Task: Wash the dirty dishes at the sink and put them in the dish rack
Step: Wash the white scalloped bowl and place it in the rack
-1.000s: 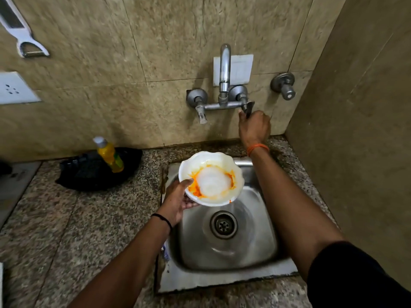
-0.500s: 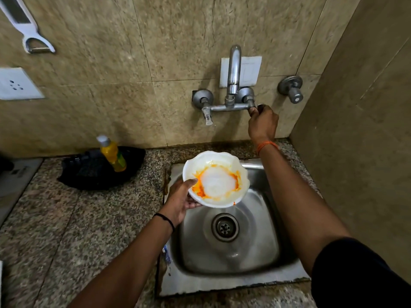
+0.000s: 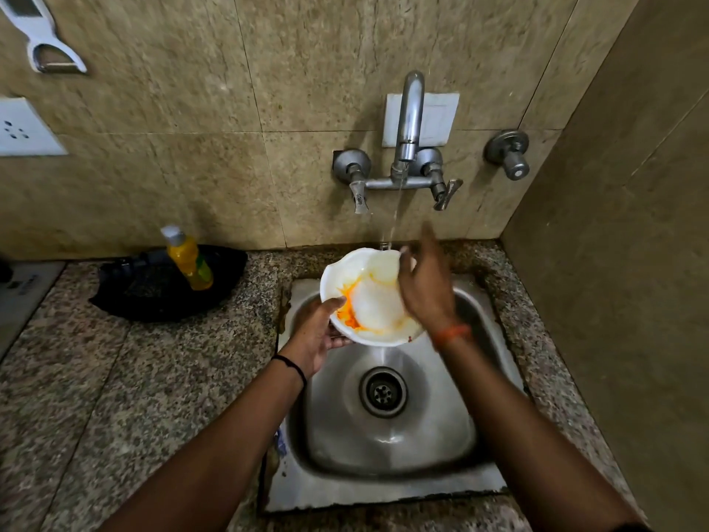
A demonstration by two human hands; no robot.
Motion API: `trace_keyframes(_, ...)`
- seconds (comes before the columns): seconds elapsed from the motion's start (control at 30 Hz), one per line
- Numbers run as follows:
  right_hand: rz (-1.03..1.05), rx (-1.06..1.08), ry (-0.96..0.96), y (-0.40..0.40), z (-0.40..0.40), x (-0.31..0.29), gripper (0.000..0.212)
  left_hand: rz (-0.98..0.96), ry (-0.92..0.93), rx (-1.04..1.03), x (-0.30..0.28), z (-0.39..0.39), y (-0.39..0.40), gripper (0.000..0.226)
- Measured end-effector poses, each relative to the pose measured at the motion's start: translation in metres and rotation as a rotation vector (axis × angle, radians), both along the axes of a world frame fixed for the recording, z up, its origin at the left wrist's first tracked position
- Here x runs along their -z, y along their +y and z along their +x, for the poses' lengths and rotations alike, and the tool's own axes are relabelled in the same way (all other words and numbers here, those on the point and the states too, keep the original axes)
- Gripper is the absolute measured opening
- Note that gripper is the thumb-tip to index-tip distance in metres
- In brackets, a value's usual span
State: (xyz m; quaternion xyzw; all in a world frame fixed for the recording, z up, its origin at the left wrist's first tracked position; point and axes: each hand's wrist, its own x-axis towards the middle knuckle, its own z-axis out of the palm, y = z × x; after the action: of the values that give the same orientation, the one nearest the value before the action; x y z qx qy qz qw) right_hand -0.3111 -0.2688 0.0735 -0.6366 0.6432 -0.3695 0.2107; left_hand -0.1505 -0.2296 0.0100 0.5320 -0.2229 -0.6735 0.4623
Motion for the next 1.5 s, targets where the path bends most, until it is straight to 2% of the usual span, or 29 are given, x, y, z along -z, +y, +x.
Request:
trace_keyframes(0.13, 0.182, -0.628, 0.523, 0.029, -0.006, 0.036, 0.055, -0.034, 0.017, -0.012, 0.0, -0.007, -0.009, 0.012)
trace_keyframes(0.17, 0.215, -0.655, 0.619, 0.021, -0.01, 0.042, 0.057, -0.049, 0.012, -0.011, 0.001, -0.009, -0.012, 0.014)
trace_keyframes(0.27, 0.285, -0.422, 0.761, -0.004, -0.013, 0.045, 0.068, -0.056, 0.034, 0.0, 0.003, -0.017, -0.019, 0.023)
trace_keyframes(0.33, 0.252, -0.465, 0.767, -0.005, -0.001, 0.045, 0.064, -0.048, 0.054, -0.015, 0.005, -0.021, -0.024, 0.029)
trace_keyframes(0.43, 0.212, -0.696, 0.669, 0.002, -0.003, 0.045, 0.052, -0.035, 0.06, -0.018, 0.009, -0.019, -0.028, 0.033)
trace_keyframes(0.47, 0.211, -0.669, 0.677, -0.002, -0.011, 0.045, 0.053, -0.035, 0.053, -0.01, 0.01, -0.016, -0.029, 0.032)
trace_keyframes(0.53, 0.185, -0.485, 0.765, -0.008, -0.024, 0.048, 0.066, -0.048, 0.018, -0.001, 0.012, -0.013, -0.031, 0.032)
trace_keyframes(0.6, 0.253, -0.447, 0.791, 0.004, -0.02, 0.047, 0.063, -0.055, -0.015, 0.008, 0.013, -0.014, -0.033, 0.031)
trace_keyframes(0.7, 0.343, -0.69, 0.55, 0.031, -0.007, 0.04, 0.05, -0.037, -0.001, -0.002, 0.015, -0.015, -0.032, 0.027)
trace_keyframes(0.77, 0.305, -0.696, 0.505, 0.032, -0.012, 0.038, 0.046, -0.007, 0.044, -0.022, 0.017, -0.016, -0.03, 0.027)
trace_keyframes(0.87, 0.227, -0.472, 0.751, 0.012, -0.017, 0.048, 0.051, 0.012, 0.096, -0.036, 0.017, -0.024, -0.03, 0.034)
trace_keyframes(0.93, 0.246, -0.409, 0.798, 0.012, -0.006, 0.05, 0.055, 0.018, 0.112, -0.048, 0.016, -0.027, -0.032, 0.037)
trace_keyframes(1.07, 0.271, -0.695, 0.519, 0.023, -0.003, 0.04, 0.046, 0.014, 0.116, -0.052, 0.02, -0.017, -0.033, 0.036)
trace_keyframes(1.1, 0.267, -0.691, 0.545, 0.02, -0.01, 0.038, 0.045, 0.015, 0.113, -0.06, 0.023, -0.015, -0.032, 0.034)
trace_keyframes(1.17, 0.225, -0.56, 0.756, 0.003, -0.021, 0.044, 0.049, 0.019, 0.111, -0.074, 0.026, -0.014, -0.032, 0.033)
trace_keyframes(1.23, 0.317, -0.432, 0.897, -0.015, -0.02, 0.048, 0.058, 0.026, 0.105, -0.063, 0.024, -0.018, -0.033, 0.037)
trace_keyframes(1.27, 0.362, -0.428, 0.894, -0.02, -0.013, 0.049, 0.061, 0.028, 0.094, -0.048, 0.023, -0.022, -0.033, 0.038)
trace_keyframes(1.33, 0.368, -0.547, 0.725, -0.024, 0.004, 0.054, 0.061, 0.018, 0.072, -0.013, 0.022, -0.027, -0.034, 0.035)
trace_keyframes(1.43, 0.383, -0.728, 0.408, -0.014, 0.007, 0.049, 0.05, -0.005, 0.044, 0.027, 0.023, -0.021, -0.037, 0.03)
trace_keyframes(1.5, 0.416, -0.744, 0.367, -0.012, -0.01, 0.042, 0.041, 0.004, 0.023, 0.02, 0.025, -0.012, -0.038, 0.03)
